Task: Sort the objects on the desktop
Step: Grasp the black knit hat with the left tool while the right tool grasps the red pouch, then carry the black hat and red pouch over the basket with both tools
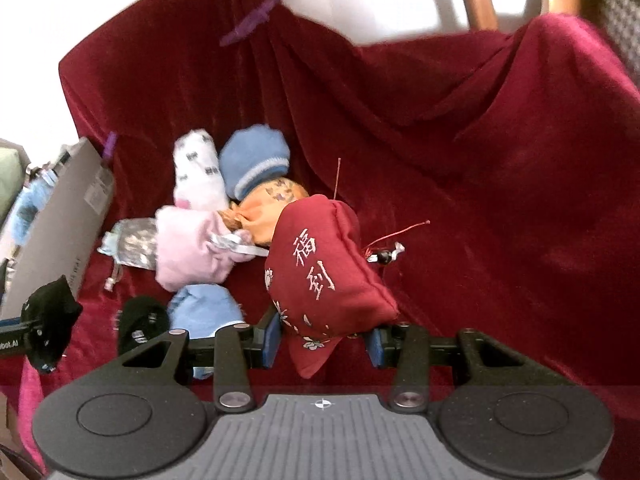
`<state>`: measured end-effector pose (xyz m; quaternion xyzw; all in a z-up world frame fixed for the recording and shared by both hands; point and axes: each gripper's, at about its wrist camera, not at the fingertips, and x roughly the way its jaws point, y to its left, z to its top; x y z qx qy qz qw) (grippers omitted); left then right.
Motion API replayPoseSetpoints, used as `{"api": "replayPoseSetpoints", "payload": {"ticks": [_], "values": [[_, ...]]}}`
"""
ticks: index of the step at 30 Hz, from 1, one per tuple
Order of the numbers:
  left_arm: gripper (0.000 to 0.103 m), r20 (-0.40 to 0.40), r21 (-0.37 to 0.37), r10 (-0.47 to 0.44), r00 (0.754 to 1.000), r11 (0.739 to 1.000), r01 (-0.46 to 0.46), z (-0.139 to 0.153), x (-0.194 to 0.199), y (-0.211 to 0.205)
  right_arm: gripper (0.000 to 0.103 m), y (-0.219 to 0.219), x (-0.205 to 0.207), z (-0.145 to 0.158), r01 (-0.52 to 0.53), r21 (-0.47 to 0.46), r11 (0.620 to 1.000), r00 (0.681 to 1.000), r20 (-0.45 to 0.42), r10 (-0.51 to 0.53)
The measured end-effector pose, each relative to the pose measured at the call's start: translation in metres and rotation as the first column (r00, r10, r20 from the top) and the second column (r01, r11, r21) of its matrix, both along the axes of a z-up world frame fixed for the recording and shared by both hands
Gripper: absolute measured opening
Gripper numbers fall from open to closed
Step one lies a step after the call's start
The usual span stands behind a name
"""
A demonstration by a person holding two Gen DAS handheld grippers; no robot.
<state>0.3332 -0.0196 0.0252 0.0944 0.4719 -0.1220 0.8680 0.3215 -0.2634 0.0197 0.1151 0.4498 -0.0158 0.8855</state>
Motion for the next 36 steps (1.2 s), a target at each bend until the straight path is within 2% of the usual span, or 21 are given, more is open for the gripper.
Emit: {"api": "replayPoseSetpoints", "payload": {"ticks": [4,8,11,16,21,29,33,36], "values": [[0.062,0.003,-0.019,-0.029,1.000,0.999,0.029,0.019,-0.025,0.008,0.042,0.004,-0.022,0.020,0.005,0.004,1.000,0.999,0.033,-0.005],[0.062,0.012,0.001,-0.019,1.000,1.000,0.019,0.032,-0.047,0.015,0.042,0.009,-0.040,0.035,0.017,0.002,1.000,0.998,0.057,-0.018],[0.062,-0.019,0.004,-0.024,1.000,1.000,0.024,0.036,-0.064,0.023,0.042,0.016,-0.058,0.045,0.026,-0.016,1.000,0.997,0.071,-0.024],[0.062,-0.039,0.019,-0.066,0.997,0.998,0.067,0.039,-0.105,0.034,0.042,0.032,-0.097,0.062,-0.004,0.001,1.000,0.996,0.088,0.004],[0.062,-0.059,0.031,-0.107,0.992,0.994,0.109,0.027,-0.155,0.042,0.043,0.052,-0.148,0.068,-0.041,0.009,0.999,0.995,0.094,0.040],[0.062,-0.117,0.023,-0.144,0.983,0.989,0.147,-0.013,-0.238,0.056,0.043,0.082,-0.234,0.046,-0.108,0.057,0.992,0.993,0.059,0.105],[0.062,-0.152,0.029,-0.152,0.977,0.987,0.158,-0.033,-0.259,0.059,0.043,0.092,-0.259,0.024,-0.115,0.097,0.989,0.993,0.028,0.112],[0.062,-0.166,0.062,-0.136,0.977,0.987,0.148,-0.051,-0.266,0.058,0.043,0.098,-0.266,0.003,-0.089,0.101,0.991,0.996,-0.018,0.091]]}}
